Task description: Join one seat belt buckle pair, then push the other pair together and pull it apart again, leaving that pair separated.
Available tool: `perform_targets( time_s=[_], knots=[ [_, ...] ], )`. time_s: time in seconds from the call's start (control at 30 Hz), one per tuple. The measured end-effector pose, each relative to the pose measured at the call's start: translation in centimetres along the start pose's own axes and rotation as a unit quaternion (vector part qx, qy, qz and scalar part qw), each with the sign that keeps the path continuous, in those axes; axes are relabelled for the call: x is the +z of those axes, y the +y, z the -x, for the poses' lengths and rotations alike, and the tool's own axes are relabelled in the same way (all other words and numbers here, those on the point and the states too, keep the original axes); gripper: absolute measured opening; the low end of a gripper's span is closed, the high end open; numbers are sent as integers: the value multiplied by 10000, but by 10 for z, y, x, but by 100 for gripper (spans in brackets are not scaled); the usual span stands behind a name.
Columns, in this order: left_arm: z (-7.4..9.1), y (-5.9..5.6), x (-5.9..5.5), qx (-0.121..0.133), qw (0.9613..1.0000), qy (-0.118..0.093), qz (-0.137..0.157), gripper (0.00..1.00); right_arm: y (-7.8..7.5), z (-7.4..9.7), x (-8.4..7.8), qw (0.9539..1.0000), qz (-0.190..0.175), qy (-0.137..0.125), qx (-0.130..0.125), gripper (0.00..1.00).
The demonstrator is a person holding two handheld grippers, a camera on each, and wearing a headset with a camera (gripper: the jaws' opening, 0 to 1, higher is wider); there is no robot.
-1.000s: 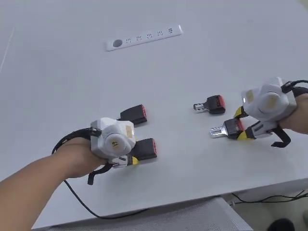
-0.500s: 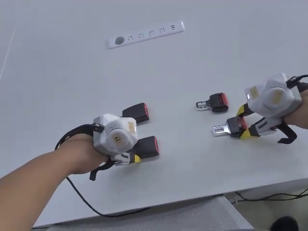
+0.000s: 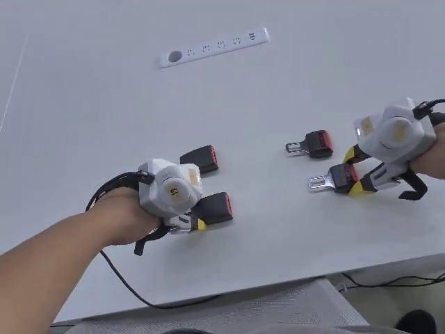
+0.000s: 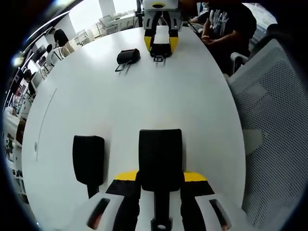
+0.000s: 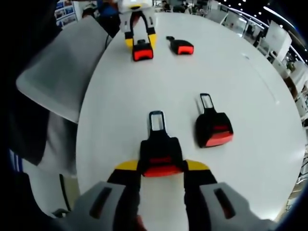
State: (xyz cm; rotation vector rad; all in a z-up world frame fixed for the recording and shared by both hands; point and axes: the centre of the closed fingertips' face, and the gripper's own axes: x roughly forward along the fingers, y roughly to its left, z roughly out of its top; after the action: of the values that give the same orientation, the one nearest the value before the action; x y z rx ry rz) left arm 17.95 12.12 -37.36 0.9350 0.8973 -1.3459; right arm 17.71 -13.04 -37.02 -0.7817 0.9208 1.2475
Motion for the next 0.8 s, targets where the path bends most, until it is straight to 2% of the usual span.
perform_targets(
  time_s=[0.43,0.8],
  knots=[
    [0,1,-1,-27,10000,29,-3,33,5,-7,16,9999,25,-85,-85,35],
    [0,1,-2,-59,10000,-3,4,33,12,-25,55,9990,-23,-430,-108,35]
  ],
)
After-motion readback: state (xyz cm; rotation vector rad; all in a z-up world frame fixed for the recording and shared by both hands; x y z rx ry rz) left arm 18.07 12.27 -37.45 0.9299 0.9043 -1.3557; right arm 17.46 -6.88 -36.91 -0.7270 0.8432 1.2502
